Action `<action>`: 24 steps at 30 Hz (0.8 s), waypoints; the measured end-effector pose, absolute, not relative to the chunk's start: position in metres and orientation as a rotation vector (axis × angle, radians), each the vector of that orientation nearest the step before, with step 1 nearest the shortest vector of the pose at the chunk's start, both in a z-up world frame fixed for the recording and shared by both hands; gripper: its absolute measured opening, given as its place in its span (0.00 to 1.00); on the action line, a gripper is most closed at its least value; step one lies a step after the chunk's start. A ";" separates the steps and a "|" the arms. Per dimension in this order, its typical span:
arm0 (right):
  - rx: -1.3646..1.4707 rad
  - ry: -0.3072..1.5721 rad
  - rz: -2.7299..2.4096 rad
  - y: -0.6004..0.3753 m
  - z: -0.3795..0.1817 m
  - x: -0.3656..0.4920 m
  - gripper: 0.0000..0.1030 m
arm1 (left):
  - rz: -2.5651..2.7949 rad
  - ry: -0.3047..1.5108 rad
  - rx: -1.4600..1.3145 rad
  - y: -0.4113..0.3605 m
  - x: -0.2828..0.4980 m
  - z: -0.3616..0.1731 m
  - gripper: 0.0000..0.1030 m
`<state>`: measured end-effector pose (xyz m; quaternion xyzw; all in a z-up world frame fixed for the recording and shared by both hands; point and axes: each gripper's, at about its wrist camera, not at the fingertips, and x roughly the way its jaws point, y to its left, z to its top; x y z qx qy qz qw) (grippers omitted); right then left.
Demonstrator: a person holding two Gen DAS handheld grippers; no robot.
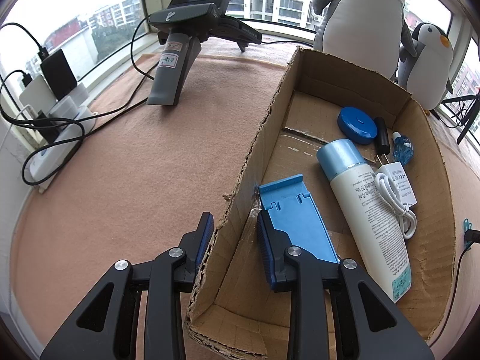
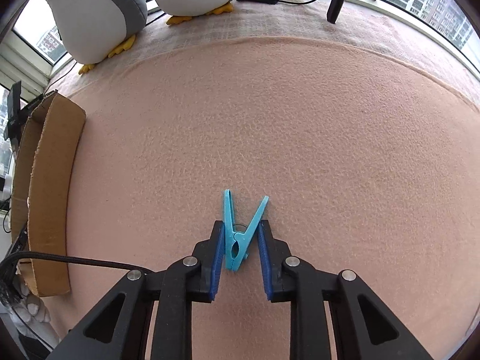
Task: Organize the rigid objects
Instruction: 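Move the right gripper to the blue clothespin and grasp it, then carry the blue clothespin into the box and open the right gripper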
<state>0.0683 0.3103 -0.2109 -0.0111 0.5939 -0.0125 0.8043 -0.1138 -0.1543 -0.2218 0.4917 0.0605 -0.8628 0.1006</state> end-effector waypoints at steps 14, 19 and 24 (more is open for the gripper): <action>-0.128 1.148 0.016 0.331 -0.191 0.076 0.19 | -2.547 0.177 1.453 -0.155 -0.113 -0.222 0.27; -0.201 1.085 0.055 0.362 -0.177 0.084 0.19 | -2.547 0.178 1.453 -0.155 -0.113 -0.222 0.27; -0.243 1.049 0.124 0.394 -0.168 0.087 0.19 | -2.547 0.177 1.454 -0.155 -0.113 -0.222 0.27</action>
